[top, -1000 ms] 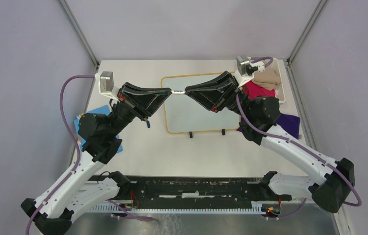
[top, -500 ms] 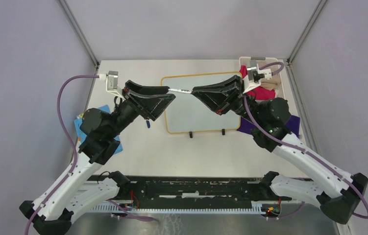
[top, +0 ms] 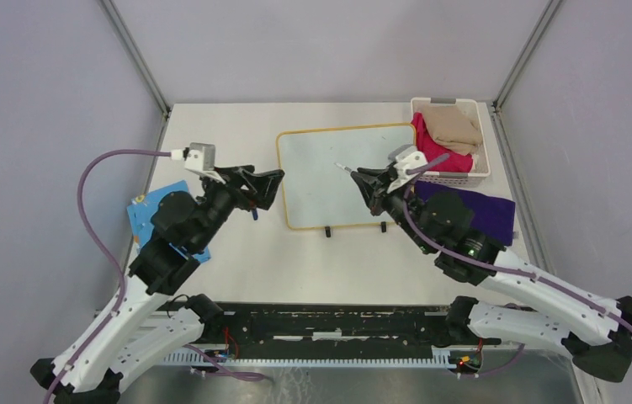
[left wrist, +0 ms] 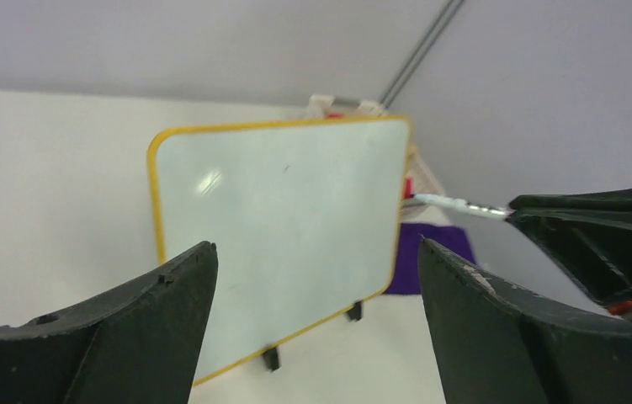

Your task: Write a sentence on the whiteboard

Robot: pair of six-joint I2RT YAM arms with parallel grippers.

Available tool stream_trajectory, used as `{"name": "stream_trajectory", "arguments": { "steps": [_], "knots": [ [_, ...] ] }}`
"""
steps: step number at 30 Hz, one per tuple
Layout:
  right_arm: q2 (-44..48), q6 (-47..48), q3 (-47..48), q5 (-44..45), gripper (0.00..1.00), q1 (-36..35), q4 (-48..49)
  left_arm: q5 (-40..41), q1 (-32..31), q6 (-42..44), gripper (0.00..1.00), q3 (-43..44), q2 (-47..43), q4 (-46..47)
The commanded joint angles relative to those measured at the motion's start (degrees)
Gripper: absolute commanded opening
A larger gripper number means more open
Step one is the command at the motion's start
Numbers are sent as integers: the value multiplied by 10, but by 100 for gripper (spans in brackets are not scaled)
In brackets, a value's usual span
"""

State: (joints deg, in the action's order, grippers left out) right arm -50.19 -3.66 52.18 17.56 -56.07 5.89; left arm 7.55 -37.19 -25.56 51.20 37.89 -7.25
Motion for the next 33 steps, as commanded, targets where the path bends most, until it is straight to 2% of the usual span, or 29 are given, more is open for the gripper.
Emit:
{"name": "stream_trajectory", "arguments": {
  "steps": [1, 5, 10, 13, 17, 21, 27, 30, 33],
  "knots": [
    [-31, 86, -4, 185, 0, -40, -15, 63, 2, 68, 93, -21, 41, -34],
    [-23, 87, -59, 158, 0, -40, 69, 47, 2, 106, 94, -18, 60, -52],
    [-10, 73, -91, 106, 0, -38, 101, 51, 3, 137, 96, -49, 61, -42],
    [3, 73, -110, 86, 0, -39, 122, 46, 11, 124, 96, -70, 77, -27],
    [13, 87, -113, 39, 0, -38, 118, -61, 68, 83, 95, -93, 113, 26],
    [32, 90, -121, 9, 0, -38, 105, -246, 224, -15, 93, -116, 154, 107],
    [68, 82, -165, -19, 0, -38, 120, -310, 239, -29, 100, -85, 198, 138],
    [73, 83, -167, -22, 0, -39, 109, -278, 239, -33, 100, -59, 203, 119],
    [82, 82, -168, -27, 0, -39, 104, -161, 239, -70, 100, -17, 201, 51]
  ]
}}
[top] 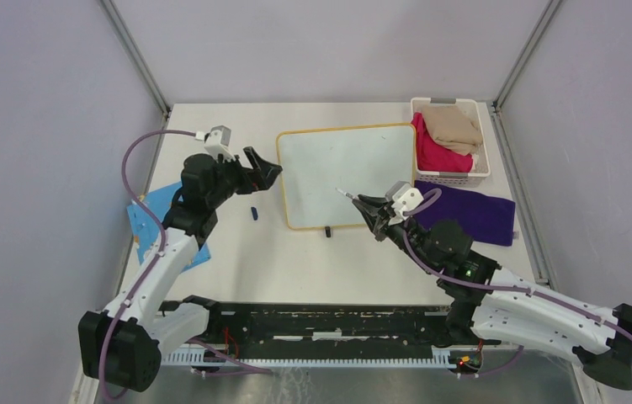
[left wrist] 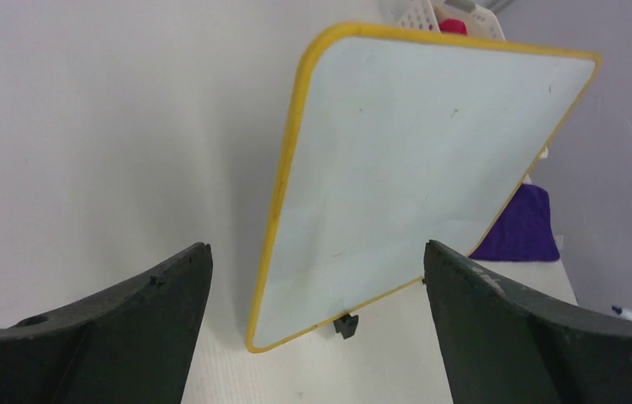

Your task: Write a sentence on the whiteboard

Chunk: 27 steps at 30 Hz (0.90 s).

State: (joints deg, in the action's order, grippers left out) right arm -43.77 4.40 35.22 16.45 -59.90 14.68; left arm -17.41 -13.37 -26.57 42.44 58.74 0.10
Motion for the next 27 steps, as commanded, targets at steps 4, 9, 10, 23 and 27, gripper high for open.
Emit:
{"name": "stream_trajectory", "arguments": {
  "steps": [4, 9, 10, 23, 27],
  "knots": [
    [25, 3, 7, -21, 0, 0, 7, 261, 0, -143, 100, 123, 17, -93],
    [32, 12, 11, -20, 0, 0, -5, 357, 0, -155, 100, 109, 26, -79],
    [34, 15, 11, -18, 0, 0, -5, 331, 1, -108, 100, 108, 30, -66],
    [35, 25, 6, -9, 0, 0, 11, 33, 47, 57, 100, 37, 81, 43],
    [28, 21, 7, -10, 0, 0, 18, -76, 79, 14, 100, -59, 56, 193]
  ]
}}
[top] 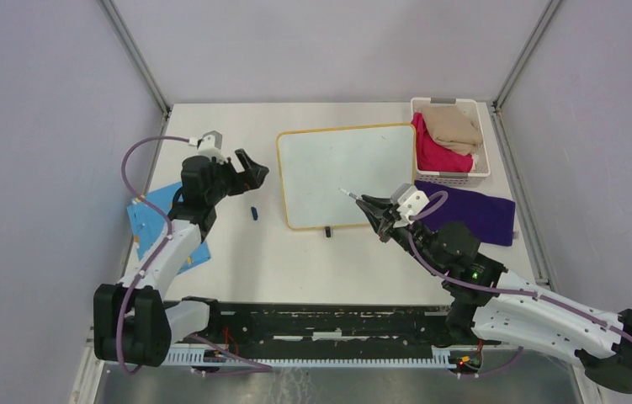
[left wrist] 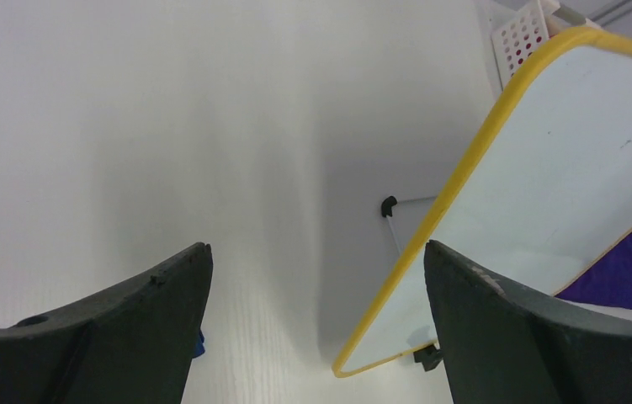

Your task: Write a sentence on the whiteboard

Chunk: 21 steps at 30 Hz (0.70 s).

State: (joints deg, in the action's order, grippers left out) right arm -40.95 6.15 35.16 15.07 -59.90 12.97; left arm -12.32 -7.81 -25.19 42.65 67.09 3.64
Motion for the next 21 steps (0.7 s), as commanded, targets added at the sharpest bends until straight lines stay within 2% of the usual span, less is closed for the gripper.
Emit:
{"name": "stream_trajectory", "arguments": {
  "steps": [1, 5, 8, 15, 21],
  "knots": [
    [-3, 4, 7, 2, 0, 0, 35, -151, 26, -4, 100, -71, -19, 176],
    [-12, 0, 7, -1, 0, 0, 37, -275, 30, -43, 97, -88, 38, 285],
    [-12, -2, 9, -3, 0, 0, 37, -335, 30, -62, 94, -86, 80, 341],
    [-27, -13, 15, -16, 0, 0, 47, -383, 33, -32, 88, -77, 170, 361],
    [-29, -11, 17, -14, 0, 0, 45, -425, 34, -43, 81, -71, 219, 407]
  ]
}}
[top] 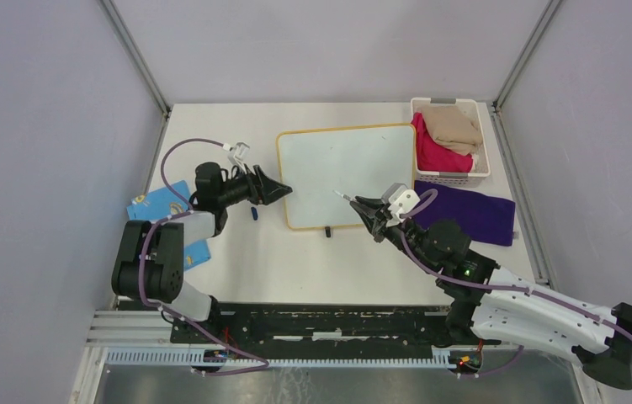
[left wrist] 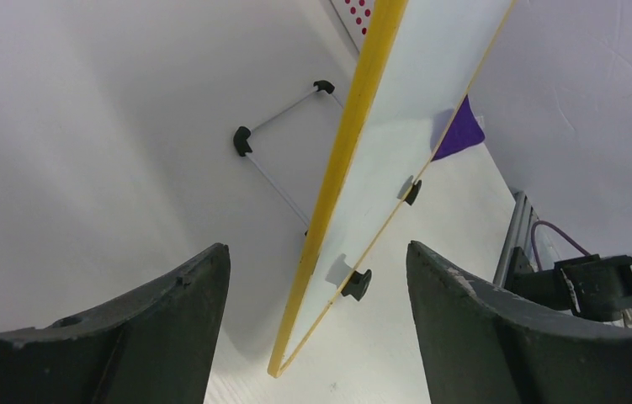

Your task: Write a sentence on the whiteboard

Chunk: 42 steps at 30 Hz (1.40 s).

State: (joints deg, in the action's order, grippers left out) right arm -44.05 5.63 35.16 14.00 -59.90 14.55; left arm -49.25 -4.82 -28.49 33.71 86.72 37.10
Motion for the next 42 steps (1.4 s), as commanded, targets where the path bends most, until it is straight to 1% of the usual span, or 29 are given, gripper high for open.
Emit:
{"name": "stream_trajectory", "arguments": {
  "steps": [1, 3, 13, 16, 20, 22, 32, 35, 40, 42],
  "knots": [
    [1, -6, 17, -3, 0, 0, 29, -58, 4, -8, 80, 19, 30, 74],
    [-2, -8, 17, -4, 0, 0, 29, -65, 4, -6, 78, 18, 45, 81],
    [-22, -13, 28, -12, 0, 0, 32, -101, 1, -53, 64, 19, 101, 175],
    [-28, -14, 31, -13, 0, 0, 33, -103, -9, -43, 62, 20, 108, 167],
    [-36, -18, 33, -19, 0, 0, 35, -102, -23, 0, 58, 28, 116, 111],
    [-36, -20, 34, -20, 0, 0, 36, -101, -26, 9, 56, 29, 117, 100],
    [-43, -26, 31, -21, 0, 0, 38, -102, -30, 16, 37, 29, 124, 99],
    [-44, -27, 31, -22, 0, 0, 39, -101, -30, 17, 35, 29, 123, 99],
    [-47, -28, 29, -22, 0, -1, 39, -101, -31, 17, 38, 29, 123, 99],
    [-47, -29, 29, -22, 0, 0, 40, -102, -32, 17, 37, 29, 124, 99]
  ]
}}
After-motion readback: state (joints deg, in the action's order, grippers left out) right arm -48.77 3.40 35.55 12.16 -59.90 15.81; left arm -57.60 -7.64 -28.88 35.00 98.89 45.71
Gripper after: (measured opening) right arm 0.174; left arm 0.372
